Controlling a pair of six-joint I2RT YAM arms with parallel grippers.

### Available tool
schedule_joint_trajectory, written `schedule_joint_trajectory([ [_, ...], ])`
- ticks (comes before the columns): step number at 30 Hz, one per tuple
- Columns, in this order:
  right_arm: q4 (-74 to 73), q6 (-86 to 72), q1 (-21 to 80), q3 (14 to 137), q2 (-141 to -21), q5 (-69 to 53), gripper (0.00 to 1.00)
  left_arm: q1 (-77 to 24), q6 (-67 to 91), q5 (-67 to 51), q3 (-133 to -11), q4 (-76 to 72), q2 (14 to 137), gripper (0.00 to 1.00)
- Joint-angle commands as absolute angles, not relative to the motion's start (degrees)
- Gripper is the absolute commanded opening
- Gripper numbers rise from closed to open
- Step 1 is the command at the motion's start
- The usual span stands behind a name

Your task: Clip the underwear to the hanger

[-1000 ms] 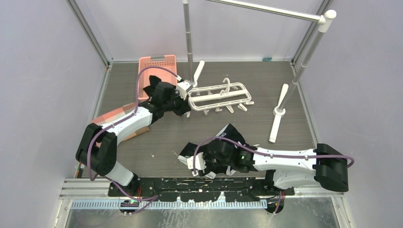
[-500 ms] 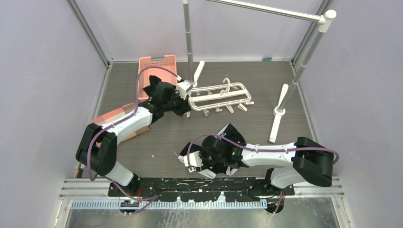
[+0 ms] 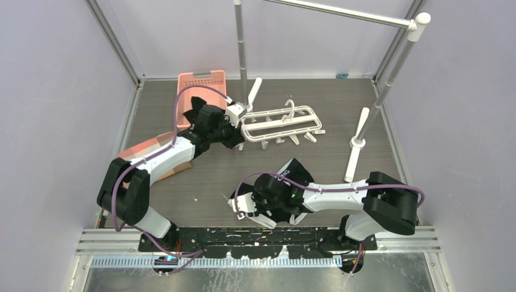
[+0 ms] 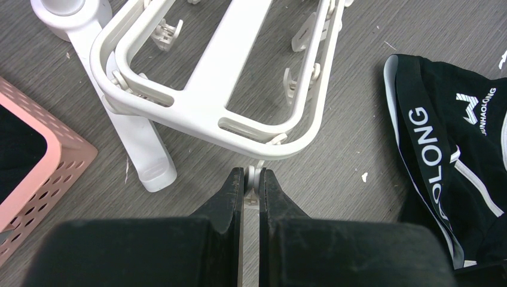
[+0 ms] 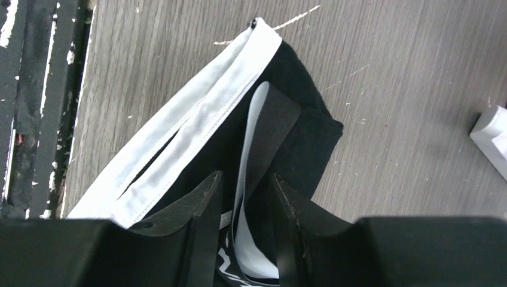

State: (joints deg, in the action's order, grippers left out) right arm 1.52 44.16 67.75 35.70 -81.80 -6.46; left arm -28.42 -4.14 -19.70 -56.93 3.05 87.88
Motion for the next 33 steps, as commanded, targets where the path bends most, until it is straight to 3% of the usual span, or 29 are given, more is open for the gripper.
schedule_joint_trajectory([
  [1, 3.95, 44.36, 67.55, 38.47, -81.36, -5.47, 0.38, -28.42, -4.49, -19.95, -59.15, -0.18, 84.89, 0.0],
  [6, 4.08, 42.15, 67.58, 39.08, -81.45, -5.08, 0.25, -28.44, -4.42, -20.06, -59.11, -0.26, 84.74, 0.0],
  [12, 4.03, 41.03, 67.59, 38.34, -81.49, -4.22, 0.21, -28.41, -4.22, -20.41, -59.06, -0.26, 84.75, 0.0],
  [16, 4.05, 39.95, 67.54, 38.58, -80.89, -3.3, 0.01, -28.39, -4.22, -20.52, -58.98, -0.33, 84.58, 0.0],
  [33, 14.2, 24.21, 57.83, 32.54, -70.08, -11.14, 0.01, -28.48, -2.38, -24.15, -56.56, -1.45, 79.4, 0.0],
])
